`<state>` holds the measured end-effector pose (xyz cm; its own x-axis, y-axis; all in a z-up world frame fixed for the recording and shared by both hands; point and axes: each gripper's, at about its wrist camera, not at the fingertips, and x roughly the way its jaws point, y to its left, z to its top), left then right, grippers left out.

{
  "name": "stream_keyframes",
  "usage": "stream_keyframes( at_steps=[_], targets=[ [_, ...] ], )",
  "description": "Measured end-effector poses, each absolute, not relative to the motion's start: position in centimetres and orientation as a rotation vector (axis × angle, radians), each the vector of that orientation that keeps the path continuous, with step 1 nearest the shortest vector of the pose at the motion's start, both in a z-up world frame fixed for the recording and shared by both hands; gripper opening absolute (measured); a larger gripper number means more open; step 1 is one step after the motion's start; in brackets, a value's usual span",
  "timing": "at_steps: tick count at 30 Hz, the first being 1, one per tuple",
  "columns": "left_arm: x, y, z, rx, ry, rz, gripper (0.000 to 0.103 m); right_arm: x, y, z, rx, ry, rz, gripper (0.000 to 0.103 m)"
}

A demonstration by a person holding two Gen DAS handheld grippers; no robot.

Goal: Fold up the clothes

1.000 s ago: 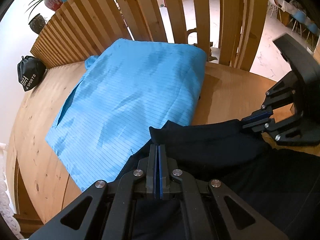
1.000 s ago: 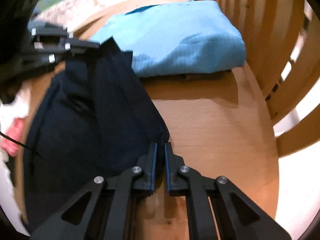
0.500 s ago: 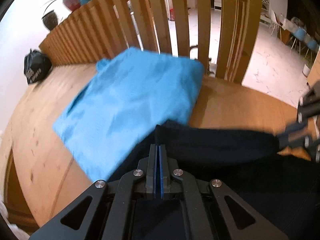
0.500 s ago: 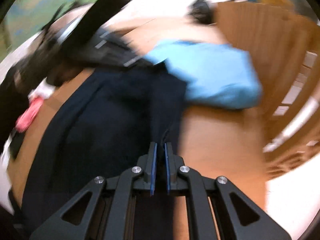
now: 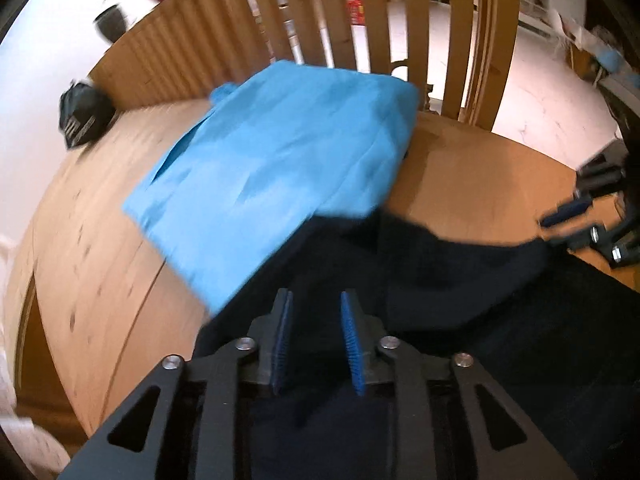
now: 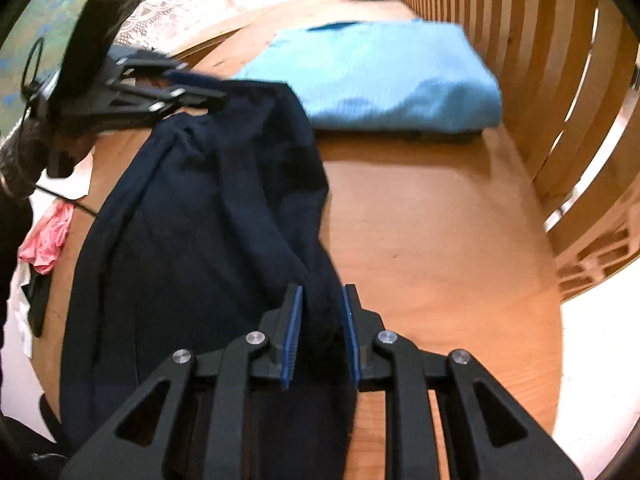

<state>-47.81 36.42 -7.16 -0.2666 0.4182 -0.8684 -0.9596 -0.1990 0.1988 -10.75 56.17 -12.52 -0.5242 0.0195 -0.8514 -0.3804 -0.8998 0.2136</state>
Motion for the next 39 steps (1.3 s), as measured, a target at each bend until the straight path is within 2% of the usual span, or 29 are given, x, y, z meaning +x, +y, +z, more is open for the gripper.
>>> stream_keyframes(
  at_steps=[4, 7, 9, 11, 14, 18, 25, 34, 39],
  targets=[
    [-48.6, 39.1, -8.3, -0.839, 1.022, 1.713, 0.026, -10.7, 54.6, -12.9, -1.424, 0.576, 2.569, 0.02],
    [-48.8, 40.0, -9.1, -0.805, 1.094, 1.734, 0.026, -10.0, 54.1, -12.7, -1.436, 0.661, 2.604, 0.02],
    [-49.0, 39.8, -9.0, -0.847, 1.05, 1.73, 0.025, -9.6, 53.8, -12.5, -1.443, 0.723, 2.624, 0.022],
    [-48.7, 39.1, -8.3, -0.894, 0.949, 1.697, 0.027, -8.6, 53.7, -11.4, -1.391, 0.682, 2.626, 0.029],
    [-49.1, 38.6, -7.5, -0.995, 0.788, 1.654, 0.03, -7.7, 54.7, -11.3, -1.341, 0.727, 2.613, 0.031],
    [-49.6, 39.6, -6.7, -1.046, 0.767, 1.691, 0.029, -7.4, 55.4, -11.9, -1.318, 0.751, 2.582, 0.031],
    [-48.2, 40.4, -6.2, -0.989, 0.903, 1.733, 0.034, -7.6, 55.8, -13.1, -1.324, 0.556, 2.489, 0.031],
    [-47.6, 40.2, -8.1, -0.884, 1.211, 1.649, 0.035, -7.5, 56.3, -13.8, -1.341, 0.549, 2.511, 0.032],
    [-47.8, 42.0, -9.1, -0.843, 1.246, 1.638, 0.035, -8.0, 56.1, -13.9, -1.347, 0.541, 2.526, 0.032]
  ],
)
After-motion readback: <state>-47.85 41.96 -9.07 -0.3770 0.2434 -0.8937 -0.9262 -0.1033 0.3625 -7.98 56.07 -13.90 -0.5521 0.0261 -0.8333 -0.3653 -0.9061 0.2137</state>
